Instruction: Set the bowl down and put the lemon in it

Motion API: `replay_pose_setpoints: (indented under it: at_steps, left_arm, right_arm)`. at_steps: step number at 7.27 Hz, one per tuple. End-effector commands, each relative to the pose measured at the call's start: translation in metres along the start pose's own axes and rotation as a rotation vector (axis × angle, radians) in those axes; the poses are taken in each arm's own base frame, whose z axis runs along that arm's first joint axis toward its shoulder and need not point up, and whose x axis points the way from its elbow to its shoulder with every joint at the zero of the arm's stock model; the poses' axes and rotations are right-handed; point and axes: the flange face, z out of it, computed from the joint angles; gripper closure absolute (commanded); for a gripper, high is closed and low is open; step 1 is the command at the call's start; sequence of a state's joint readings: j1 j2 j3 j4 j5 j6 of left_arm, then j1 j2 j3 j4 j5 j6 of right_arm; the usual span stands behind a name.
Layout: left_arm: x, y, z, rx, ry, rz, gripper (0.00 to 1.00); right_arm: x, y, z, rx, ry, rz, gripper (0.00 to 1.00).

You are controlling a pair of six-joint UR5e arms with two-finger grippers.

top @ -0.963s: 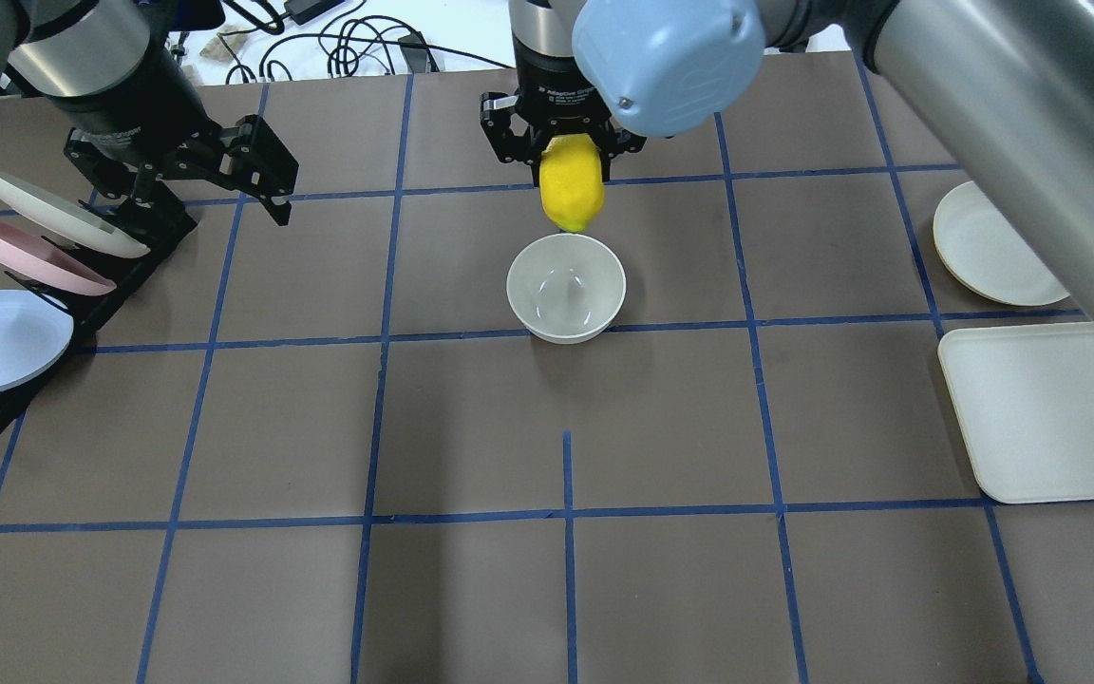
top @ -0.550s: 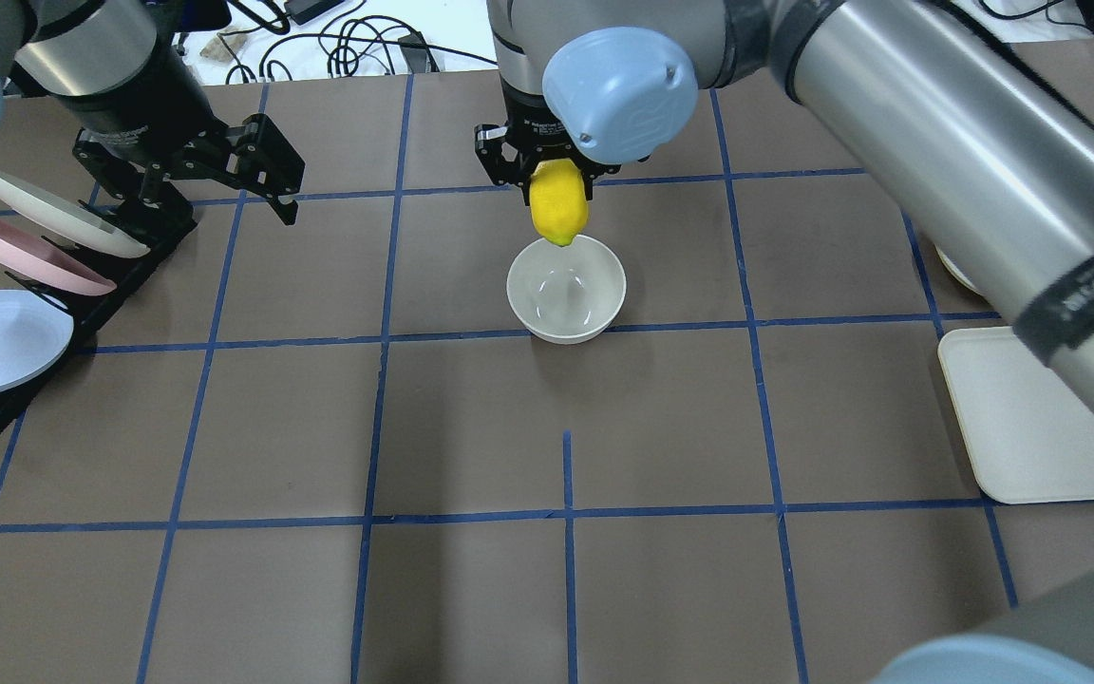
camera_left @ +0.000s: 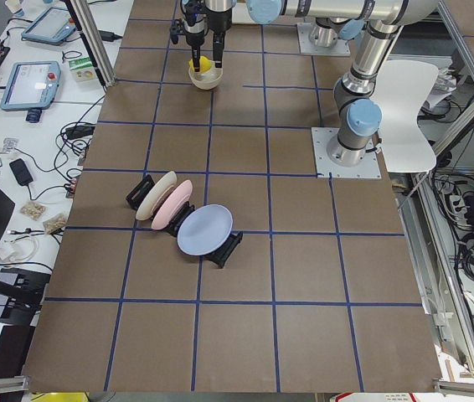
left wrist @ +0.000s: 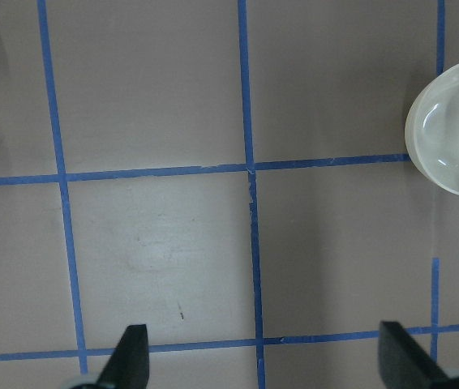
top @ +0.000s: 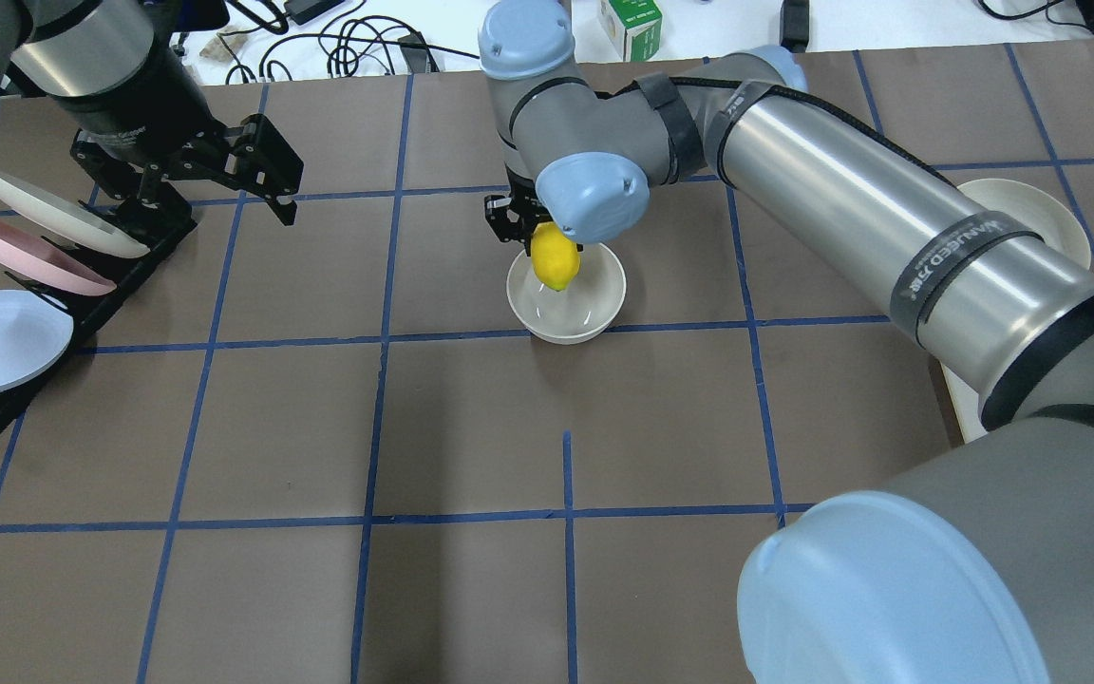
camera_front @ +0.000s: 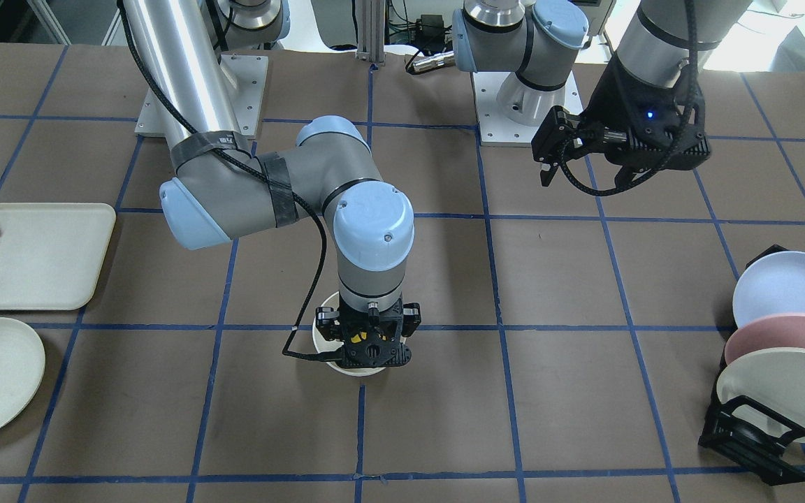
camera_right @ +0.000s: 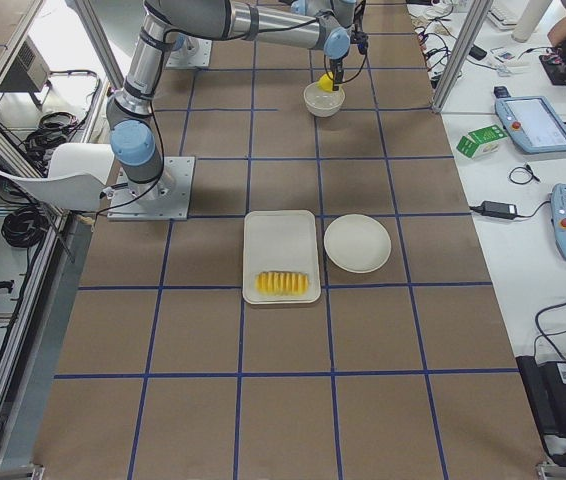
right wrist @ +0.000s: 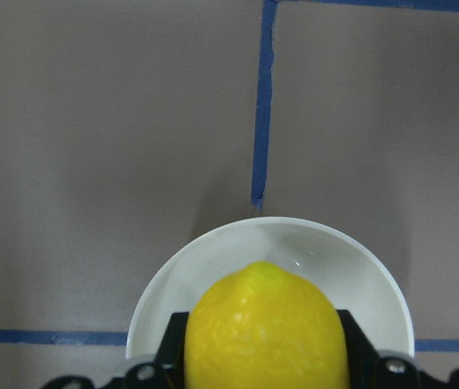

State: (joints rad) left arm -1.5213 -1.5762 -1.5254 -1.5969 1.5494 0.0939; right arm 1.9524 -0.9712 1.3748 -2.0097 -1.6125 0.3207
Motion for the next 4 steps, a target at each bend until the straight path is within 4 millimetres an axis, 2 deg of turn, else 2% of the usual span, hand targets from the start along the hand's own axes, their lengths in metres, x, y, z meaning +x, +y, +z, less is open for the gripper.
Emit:
replay_pose_setpoints:
  at_steps: [1,3,4]
  left_arm:
    - [-0.0012,0.0006,-0.0007,0.001,0.0,-0.001,0.0]
    - [-0.003,0.0012,0.0,0.0,-0.003,0.0,0.0]
    - [-0.0027,0.0024,-0.0015,0.002,-0.009,0.005,0.0]
  right_arm:
    - [0.0039,0.0166,0.0341,-0.01,0.004,-0.007,0.76]
    - [0.0039,0.0183,0.0391,0.005,-0.004,-0.005,0.69]
    - [0.0043,0.0184,0.0383,0.006,-0.001,-0.005,0.56]
